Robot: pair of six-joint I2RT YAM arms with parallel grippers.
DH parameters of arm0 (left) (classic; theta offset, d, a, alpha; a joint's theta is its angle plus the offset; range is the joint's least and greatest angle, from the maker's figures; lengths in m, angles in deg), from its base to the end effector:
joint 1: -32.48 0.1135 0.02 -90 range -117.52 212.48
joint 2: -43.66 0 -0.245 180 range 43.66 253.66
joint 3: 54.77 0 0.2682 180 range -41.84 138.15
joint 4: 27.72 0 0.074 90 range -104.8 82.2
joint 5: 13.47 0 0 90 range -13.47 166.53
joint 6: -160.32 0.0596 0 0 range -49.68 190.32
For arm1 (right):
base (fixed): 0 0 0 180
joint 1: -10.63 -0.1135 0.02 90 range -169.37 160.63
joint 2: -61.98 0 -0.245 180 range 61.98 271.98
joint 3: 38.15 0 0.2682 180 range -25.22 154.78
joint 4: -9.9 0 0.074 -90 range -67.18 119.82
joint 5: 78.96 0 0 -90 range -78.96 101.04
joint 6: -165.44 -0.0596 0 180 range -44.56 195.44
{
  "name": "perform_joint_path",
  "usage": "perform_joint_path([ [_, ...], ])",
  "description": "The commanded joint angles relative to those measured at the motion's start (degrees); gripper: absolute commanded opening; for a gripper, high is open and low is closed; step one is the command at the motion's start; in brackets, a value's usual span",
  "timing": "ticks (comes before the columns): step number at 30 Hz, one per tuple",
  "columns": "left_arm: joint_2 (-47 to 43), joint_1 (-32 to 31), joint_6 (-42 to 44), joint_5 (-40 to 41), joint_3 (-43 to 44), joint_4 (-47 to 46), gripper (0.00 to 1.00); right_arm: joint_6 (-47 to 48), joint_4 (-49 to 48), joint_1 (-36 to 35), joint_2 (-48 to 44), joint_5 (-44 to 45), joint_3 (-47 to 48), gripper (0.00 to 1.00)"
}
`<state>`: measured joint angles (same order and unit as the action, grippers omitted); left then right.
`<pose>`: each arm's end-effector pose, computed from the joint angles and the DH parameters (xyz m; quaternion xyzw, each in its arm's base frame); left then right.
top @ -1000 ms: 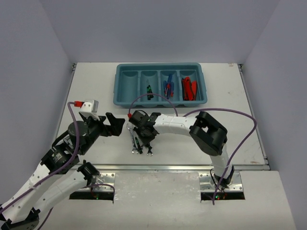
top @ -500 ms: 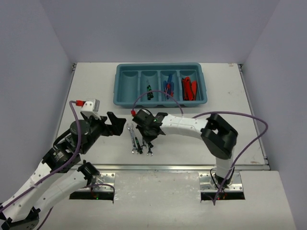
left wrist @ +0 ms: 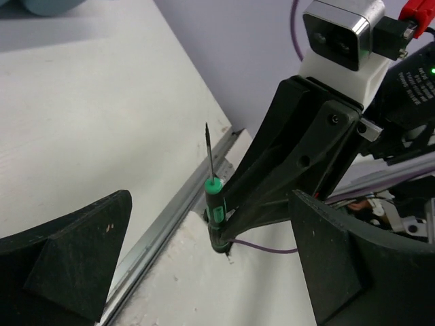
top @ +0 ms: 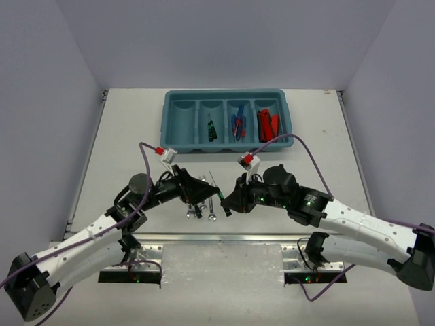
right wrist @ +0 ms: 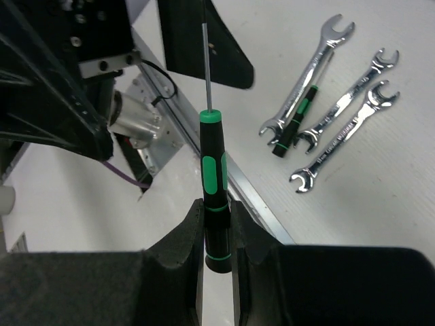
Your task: Sort the tools into containers
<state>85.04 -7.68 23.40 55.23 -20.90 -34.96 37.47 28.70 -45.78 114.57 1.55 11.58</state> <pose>0.1630 -0.1659 0.2398 0.0891 0.7030 -0.5725 0.4123 0.1370 0.2240 0.2457 -0.1780 0.8064 0.4571 0.3302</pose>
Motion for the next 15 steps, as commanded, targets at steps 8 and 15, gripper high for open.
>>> perform_joint_path([
  [8,8.43,-2.42,-1.42,-4.23,3.06,-20.95,0.19,1.04,-5.39,-0.02,-2.98,-6.13,-1.05,0.00],
  [15,8.81,-2.66,-1.01,-3.52,3.47,-19.71,0.00,0.93,-5.02,-0.04,-2.72,-4.47,-0.79,0.05],
])
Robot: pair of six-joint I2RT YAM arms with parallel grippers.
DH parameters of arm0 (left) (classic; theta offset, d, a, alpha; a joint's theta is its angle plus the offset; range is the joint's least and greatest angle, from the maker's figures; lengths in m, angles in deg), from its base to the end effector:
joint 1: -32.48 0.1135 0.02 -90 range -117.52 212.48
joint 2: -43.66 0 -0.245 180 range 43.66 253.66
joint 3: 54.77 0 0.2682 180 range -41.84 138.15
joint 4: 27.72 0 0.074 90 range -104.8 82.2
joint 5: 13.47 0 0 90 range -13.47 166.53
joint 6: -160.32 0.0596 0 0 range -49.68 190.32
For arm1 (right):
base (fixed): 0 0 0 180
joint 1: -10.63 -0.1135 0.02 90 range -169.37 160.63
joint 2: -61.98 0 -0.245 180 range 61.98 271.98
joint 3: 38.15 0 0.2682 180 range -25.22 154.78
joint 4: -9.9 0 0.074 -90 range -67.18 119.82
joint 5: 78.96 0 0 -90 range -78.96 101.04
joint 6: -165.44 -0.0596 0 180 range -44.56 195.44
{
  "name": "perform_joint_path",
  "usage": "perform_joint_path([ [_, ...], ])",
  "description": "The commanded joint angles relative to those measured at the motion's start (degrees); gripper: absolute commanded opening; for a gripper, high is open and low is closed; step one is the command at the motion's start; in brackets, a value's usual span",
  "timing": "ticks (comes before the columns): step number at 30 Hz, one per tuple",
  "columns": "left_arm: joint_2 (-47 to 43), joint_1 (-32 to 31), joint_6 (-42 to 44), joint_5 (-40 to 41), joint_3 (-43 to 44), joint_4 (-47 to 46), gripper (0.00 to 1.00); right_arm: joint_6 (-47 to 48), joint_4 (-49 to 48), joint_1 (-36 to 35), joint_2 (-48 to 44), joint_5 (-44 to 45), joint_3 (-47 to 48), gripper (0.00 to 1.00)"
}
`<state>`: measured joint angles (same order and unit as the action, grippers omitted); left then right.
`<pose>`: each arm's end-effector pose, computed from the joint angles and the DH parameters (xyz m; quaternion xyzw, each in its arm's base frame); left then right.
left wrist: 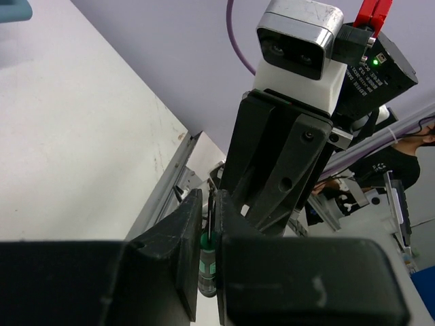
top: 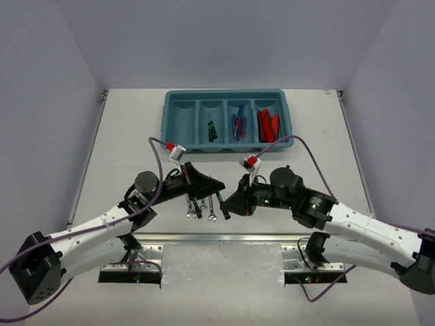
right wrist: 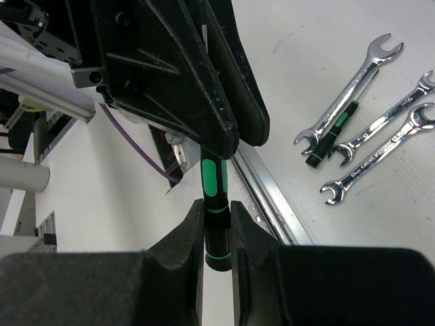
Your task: Sort the tools into containers
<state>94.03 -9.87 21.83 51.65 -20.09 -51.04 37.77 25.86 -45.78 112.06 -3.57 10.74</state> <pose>0.1670 -0.1862 0.2467 0.1274 0.6508 -0.6230 0.4148 0.1295 0.2222 0.2570 -0.2044 0.7752 0.5007 0.3265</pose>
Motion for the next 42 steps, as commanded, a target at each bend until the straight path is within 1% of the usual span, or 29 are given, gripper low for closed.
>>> perform_joint_path([
  [1,-0.12,-0.52,1.03,1.62,3.44,-1.86,0.00,0.46,-1.72,-0.09,-0.62,2.11,0.00,0.12],
  [2,-0.05,-0.54,1.53,3.17,4.27,1.99,0.00,0.08,-1.17,-0.06,-1.05,3.57,-0.07,0.22],
  [3,0.09,-0.54,2.05,5.09,5.49,6.43,0.00,-0.47,-0.01,-0.06,-1.64,5.84,-0.21,0.46],
  [4,0.31,-0.53,2.67,7.21,6.94,10.45,0.00,-1.02,1.49,-0.10,-2.35,8.59,-0.37,0.75],
  [6,1.52,-0.45,4.99,13.11,12.16,17.78,0.00,-1.49,7.57,-0.02,-3.87,13.78,-0.08,0.92],
  [8,4.45,-0.31,7.83,18.97,17.55,29.83,0.00,-2.68,15.24,-0.02,-6.42,23.53,0.72,0.94],
  [9,5.45,-0.18,9.72,22.21,20.48,32.60,0.00,-3.22,19.93,-0.02,-7.27,26.58,1.21,0.95],
  [10,6.83,0.02,10.89,23.16,21.23,36.02,0.00,-4.03,21.20,-0.01,-8.44,30.44,1.31,0.95],
  [11,9.13,0.80,12.18,29.08,25.87,40.96,0.00,-5.46,28.97,0.06,-10.30,35.81,1.95,0.95],
  [13,11.91,2.79,13.70,30.99,28.60,43.08,0.00,-7.44,31.77,-0.02,-13.22,41.04,1.92,0.96],
  [14,15.46,5.44,14.57,31.91,30.37,44.54,0.00,-8.78,35.04,0.06,-14.62,42.68,1.92,0.97],
  [15,18.01,7.19,16.22,33.73,34.55,45.71,0.00,-9.38,36.63,0.14,-17.03,44.71,1.92,0.97],
  [18,31.88,13.47,21.20,36.14,46.12,49.42,0.00,-9.40,38.84,0.06,-20.60,44.62,1.43,0.98],
  [20,40.71,14.27,23.43,36.72,53.10,48.86,0.00,-9.01,38.73,0.06,-21.36,43.82,0.57,0.99],
  [22,48.72,14.81,25.94,37.33,61.28,51.37,0.00,-8.33,38.71,0.06,-21.35,43.04,-0.32,0.99],
  [23,51.96,14.92,27.10,38.23,69.17,53.12,0.00,-7.98,38.63,0.06,-21.19,42.60,-0.61,0.99],
  [24,55.14,15.08,27.76,39.65,73.47,56.71,0.00,-7.33,38.08,0.06,-21.01,41.32,-0.87,0.99],
  [25,57.98,15.10,28.60,40.74,77.02,57.16,0.00,-6.86,37.40,0.06,-21.07,40.62,-1.36,0.99],
  [28,71.76,15.37,30.83,43.49,91.30,67.21,0.00,-6.20,34.82,-0.02,-21.43,39.16,-3.48,0.99],
  [30,76.56,15.37,31.75,43.74,98.02,70.41,0.02,-5.50,34.00,-0.02,-21.28,38.83,-4.07,0.99],
  [31,77.88,15.37,31.92,43.56,99.85,71.13,0.10,-5.22,33.84,-0.02,-21.08,38.83,-4.15,0.99],
  [33,78.55,15.37,31.95,43.25,101.22,71.37,0.32,-4.91,33.79,-0.01,-20.82,38.86,-4.11,0.99],
  [35,78.27,15.37,31.85,42.06,101.27,71.14,0.45,-4.17,33.79,0.06,-20.35,38.72,-3.85,0.99],
  [36,77.33,15.35,31.68,41.24,100.81,70.91,0.54,-4.11,33.79,0.06,-20.22,38.63,-3.80,0.99],
  [38,73.88,15.27,31.08,38.86,99.15,69.62,0.77,-3.82,33.79,0.06,-19.86,38.78,-3.80,0.99],
  [39,71.54,15.15,30.83,38.48,98.34,69.00,0.84,-3.88,33.79,0.00,-19.92,38.78,-3.80,0.99],
  [40,69.40,14.94,30.46,38.99,96.39,68.72,0.95,-3.90,33.74,0.03,-19.88,38.78,-3.85,0.99],
  [41,67.16,14.67,29.64,40.37,94.04,68.63,1.00,-3.90,33.59,0.06,-19.85,38.67,-3.99,0.99],
  [42,62.44,14.10,27.20,42.06,91.11,68.17,1.00,-3.80,33.21,0.01,-19.96,38.45,-4.17,0.99],
])
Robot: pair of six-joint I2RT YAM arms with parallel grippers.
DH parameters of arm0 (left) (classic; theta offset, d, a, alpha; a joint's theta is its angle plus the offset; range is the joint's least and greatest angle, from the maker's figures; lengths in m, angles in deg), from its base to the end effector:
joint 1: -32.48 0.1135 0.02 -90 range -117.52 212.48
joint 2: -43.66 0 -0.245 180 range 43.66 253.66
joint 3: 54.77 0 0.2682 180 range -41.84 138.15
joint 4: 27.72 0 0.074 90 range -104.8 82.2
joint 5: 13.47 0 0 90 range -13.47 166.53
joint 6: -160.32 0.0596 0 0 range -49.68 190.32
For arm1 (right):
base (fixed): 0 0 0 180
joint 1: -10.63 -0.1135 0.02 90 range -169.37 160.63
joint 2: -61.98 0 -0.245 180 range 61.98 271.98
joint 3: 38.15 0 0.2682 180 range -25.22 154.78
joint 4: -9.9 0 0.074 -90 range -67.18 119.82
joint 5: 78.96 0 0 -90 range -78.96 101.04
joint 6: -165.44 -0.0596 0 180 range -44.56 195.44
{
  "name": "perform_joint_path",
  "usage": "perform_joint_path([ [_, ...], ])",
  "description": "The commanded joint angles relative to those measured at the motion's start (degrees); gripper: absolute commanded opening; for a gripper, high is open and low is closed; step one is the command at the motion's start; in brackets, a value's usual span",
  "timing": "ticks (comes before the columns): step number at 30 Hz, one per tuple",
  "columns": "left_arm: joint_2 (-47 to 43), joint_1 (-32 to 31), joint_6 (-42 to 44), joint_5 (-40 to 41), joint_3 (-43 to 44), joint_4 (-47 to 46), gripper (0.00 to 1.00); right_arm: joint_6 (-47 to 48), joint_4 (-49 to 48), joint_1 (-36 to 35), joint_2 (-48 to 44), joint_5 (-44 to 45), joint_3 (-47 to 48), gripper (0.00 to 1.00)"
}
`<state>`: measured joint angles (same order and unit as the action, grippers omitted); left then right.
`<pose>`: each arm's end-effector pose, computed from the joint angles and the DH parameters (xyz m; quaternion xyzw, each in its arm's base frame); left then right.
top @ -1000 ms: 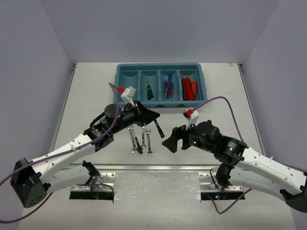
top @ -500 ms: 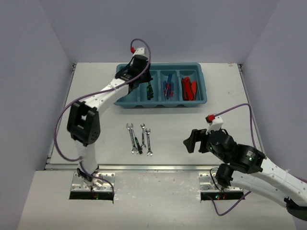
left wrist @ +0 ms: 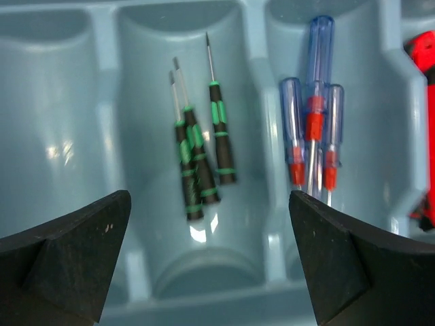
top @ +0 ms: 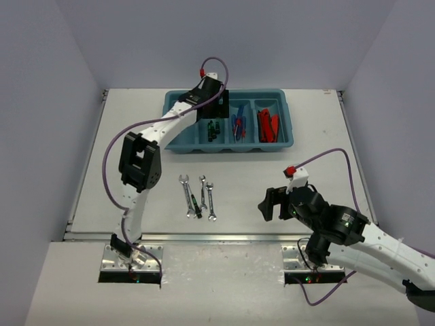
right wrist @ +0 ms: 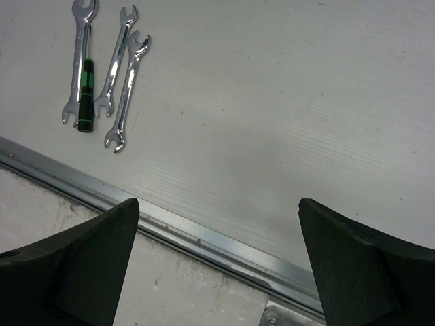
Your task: Sort the tools into containers
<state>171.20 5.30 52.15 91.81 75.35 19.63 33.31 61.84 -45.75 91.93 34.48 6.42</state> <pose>0.4792 -0.2284 0.2272 0.0209 0.9161 -0.0337 0.3990 0.1136 0.1281 0.2255 -0.0194 0.8819 0.2103 0.4215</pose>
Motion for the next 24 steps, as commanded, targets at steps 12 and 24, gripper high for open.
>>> perform_joint_path([
  [12,-55.66,-8.48,-21.19,12.92,-68.09,-15.00,1.00,-0.66,-8.33,0.04,-8.50,-1.22,-5.29,0.99],
  [24,-49.61,-18.84,-43.84,18.98,-71.05,-5.64,0.94,-0.74,-9.52,0.04,4.80,-4.31,-3.99,0.99],
])
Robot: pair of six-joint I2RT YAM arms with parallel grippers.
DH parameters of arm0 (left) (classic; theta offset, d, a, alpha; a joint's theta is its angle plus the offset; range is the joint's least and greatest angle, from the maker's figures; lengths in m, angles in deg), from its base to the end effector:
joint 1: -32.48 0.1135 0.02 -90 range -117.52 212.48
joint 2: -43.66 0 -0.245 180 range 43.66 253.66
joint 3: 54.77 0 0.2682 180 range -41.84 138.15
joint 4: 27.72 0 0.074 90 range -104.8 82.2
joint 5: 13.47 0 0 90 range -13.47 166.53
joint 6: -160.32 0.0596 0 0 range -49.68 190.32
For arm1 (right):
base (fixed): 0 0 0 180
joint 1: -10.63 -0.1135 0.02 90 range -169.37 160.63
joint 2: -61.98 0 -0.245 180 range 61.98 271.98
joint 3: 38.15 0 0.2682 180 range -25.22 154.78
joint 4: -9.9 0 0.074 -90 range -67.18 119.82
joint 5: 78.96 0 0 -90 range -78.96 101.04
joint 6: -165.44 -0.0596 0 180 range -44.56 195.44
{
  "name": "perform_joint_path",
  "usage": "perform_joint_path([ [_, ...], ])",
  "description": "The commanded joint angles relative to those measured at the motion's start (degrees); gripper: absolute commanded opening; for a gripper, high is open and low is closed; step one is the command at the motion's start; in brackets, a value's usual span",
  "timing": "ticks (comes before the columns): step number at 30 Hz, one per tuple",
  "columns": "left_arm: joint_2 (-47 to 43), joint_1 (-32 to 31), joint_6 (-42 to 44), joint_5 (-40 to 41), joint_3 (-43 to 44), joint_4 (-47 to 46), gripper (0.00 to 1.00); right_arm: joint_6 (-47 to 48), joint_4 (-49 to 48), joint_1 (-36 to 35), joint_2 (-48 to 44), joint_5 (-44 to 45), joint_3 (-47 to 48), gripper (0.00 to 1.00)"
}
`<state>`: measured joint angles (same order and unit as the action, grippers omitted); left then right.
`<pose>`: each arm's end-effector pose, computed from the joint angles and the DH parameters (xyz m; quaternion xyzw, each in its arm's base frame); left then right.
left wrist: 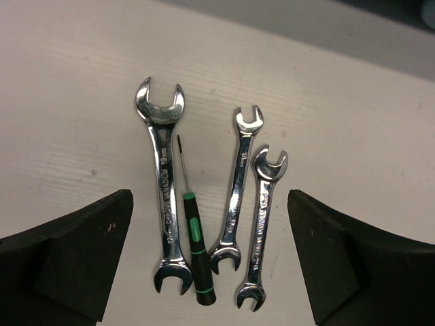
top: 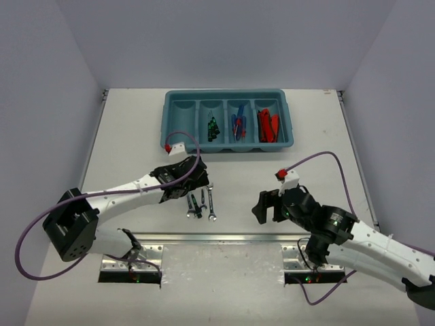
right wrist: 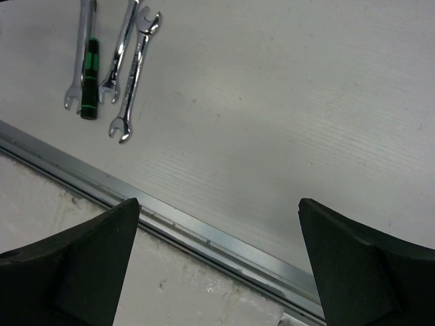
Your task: Sort the tools into containers
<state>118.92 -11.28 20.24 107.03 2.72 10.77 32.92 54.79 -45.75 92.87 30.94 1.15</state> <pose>0.2251 -0.1737 0.1643 -0.1271 0.9177 -0.0326 0.3751 0.1164 0.1384 0.2012 -0.0289 0.8824 0.2367 0.4055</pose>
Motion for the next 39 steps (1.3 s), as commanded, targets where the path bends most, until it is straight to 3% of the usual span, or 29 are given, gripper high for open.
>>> perform_joint_path([
  [1,3.70,-3.29,-14.28,4.34,1.93,4.21,0.93,-0.24,-2.61,0.00,4.65,-0.91,1.36,0.99],
  [4,5.54,-6.29,-22.96,6.76,2.74,7.26,0.86,-0.20,-3.19,0.04,5.90,-1.00,1.25,0.99],
  [7,6.94,-8.28,-28.02,7.58,3.61,9.73,0.67,-0.02,-3.58,0.11,5.91,-0.87,1.08,0.99],
  [11,9.98,-9.49,-30.75,6.57,5.61,11.29,0.53,-0.11,-3.64,-0.02,5.67,-0.85,0.84,0.99],
  [17,17.02,-9.81,-34.44,6.52,9.32,15.84,0.48,0.05,-3.58,0.08,4.93,-0.95,0.30,0.99],
  [26,19.58,-9.85,-35.36,6.24,9.00,15.74,0.37,0.20,-3.58,0.04,4.22,-0.51,-0.35,0.99],
  [39,22.03,-9.85,-36.23,5.61,7.47,14.13,0.36,0.42,-4.02,0.12,6.03,-0.12,0.00,0.99],
])
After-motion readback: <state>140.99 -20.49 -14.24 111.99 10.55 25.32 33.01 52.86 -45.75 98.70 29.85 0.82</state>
